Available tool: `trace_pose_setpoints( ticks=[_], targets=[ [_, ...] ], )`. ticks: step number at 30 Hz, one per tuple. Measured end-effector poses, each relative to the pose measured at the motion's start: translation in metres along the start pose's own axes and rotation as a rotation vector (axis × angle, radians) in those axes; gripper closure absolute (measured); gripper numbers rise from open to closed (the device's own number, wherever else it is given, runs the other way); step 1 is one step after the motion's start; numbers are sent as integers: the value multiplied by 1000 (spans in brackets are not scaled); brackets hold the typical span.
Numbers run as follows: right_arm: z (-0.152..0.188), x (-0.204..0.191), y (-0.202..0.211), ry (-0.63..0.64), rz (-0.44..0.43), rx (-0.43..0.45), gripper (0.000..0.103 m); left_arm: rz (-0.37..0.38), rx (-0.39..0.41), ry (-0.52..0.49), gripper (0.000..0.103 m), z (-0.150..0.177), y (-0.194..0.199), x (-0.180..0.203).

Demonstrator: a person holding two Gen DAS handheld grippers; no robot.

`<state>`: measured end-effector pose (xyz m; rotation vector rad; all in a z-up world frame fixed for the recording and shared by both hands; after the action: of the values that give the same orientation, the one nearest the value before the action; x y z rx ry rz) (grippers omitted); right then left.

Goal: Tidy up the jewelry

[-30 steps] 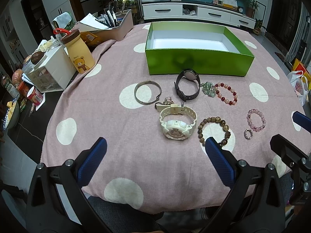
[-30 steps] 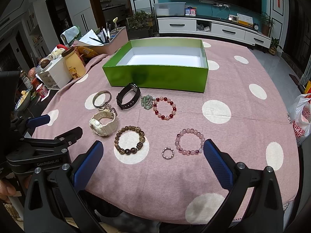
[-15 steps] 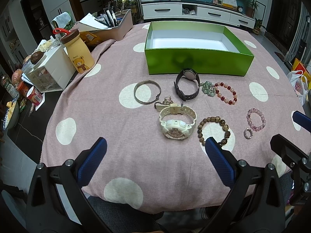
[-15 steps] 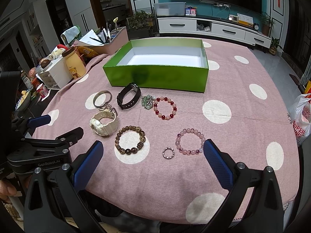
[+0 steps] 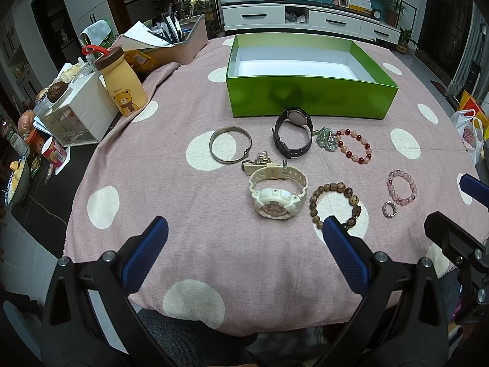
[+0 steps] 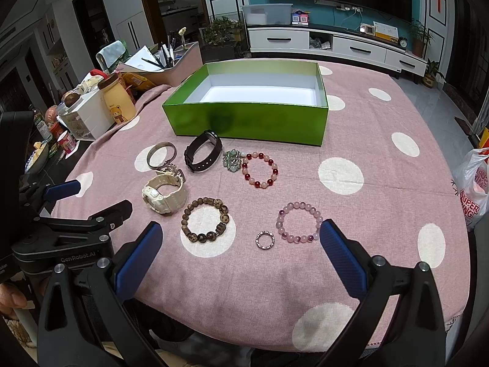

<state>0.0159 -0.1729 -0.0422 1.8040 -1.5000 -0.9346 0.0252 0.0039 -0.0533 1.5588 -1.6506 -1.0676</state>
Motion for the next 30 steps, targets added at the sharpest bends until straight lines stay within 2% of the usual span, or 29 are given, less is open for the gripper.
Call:
trace_pose_setpoints(
  ticks=[30],
  targets=[
    [0, 0, 0, -1, 0, 0, 1, 0, -4, -1, 2, 0, -1, 3]
  ],
)
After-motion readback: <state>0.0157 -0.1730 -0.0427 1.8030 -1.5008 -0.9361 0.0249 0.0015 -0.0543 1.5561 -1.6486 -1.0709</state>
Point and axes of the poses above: each gripper's, at about its wrist camera, not at the fingertips, and y roughly against the way its jaws point, x to its right, z to its underside, the point moved 5 cm from there along -y, roughly the way its jaws point, and after that the axes turned 5 degrees about -x, right-handed, at the moved point
